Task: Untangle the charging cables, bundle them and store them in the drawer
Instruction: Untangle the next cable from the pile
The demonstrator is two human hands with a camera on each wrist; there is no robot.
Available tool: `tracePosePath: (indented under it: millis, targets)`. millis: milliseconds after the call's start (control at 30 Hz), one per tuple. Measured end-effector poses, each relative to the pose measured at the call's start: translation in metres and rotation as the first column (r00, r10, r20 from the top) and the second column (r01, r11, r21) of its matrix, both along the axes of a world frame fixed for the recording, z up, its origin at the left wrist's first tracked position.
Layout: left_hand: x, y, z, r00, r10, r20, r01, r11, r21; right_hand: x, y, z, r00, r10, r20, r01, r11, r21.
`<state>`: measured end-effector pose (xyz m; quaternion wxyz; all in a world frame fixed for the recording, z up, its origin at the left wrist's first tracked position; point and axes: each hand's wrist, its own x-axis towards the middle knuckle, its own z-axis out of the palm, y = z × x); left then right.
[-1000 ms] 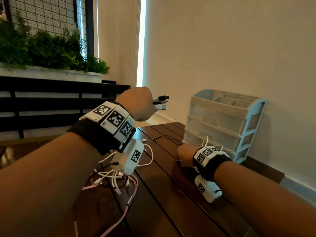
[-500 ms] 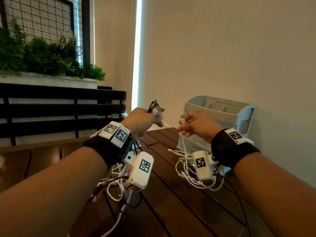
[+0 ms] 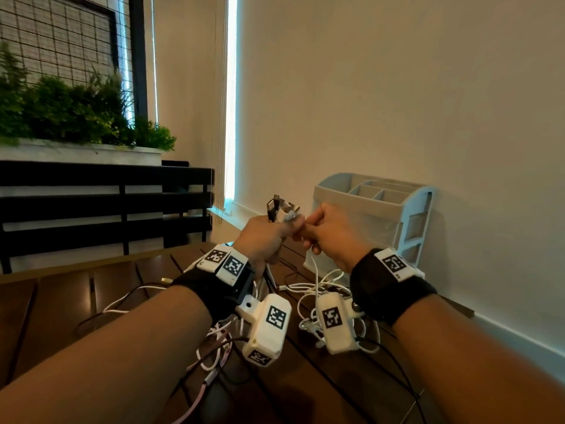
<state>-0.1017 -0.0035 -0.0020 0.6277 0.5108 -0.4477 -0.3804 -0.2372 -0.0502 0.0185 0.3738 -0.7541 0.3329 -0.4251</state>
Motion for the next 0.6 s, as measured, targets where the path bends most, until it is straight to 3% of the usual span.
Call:
tracePosePath:
  millis: [133, 233, 367, 500, 600]
  targets:
    - [0.0, 0.0, 0.005, 0.999, 0.024, -0.042, -0.026, 0.998, -0.049, -0.001, 0.008, -0.01, 0.987, 0.149, -0.058, -0.137, 0.975, 0.176]
    - [0.014, 0.005, 0.017, 0.981, -0.019, -0.195, -0.005, 0.992, -0.126, -0.009, 0.007, -0.027, 0.921, 0.281, -0.27, -0.211, 0.942, 0.261]
    - [0.036, 0.024, 0.035, 0.962, -0.051, -0.268, -0.01, 0.975, -0.222, -0.024, -0.01, -0.04, 0.873, 0.234, -0.428, -0.135, 0.959, 0.25]
    - [0.074, 0.031, 0.047, 0.979, 0.183, -0.092, -0.196, 0.967, -0.164, -0.038, -0.021, -0.033, 0.801, 0.155, -0.578, -0.074, 0.984, 0.162]
    - [0.091, 0.038, 0.058, 0.945, 0.291, -0.146, -0.315, 0.933, -0.175, -0.045, -0.025, -0.027, 0.758, 0.12, -0.641, -0.052, 0.991, 0.124]
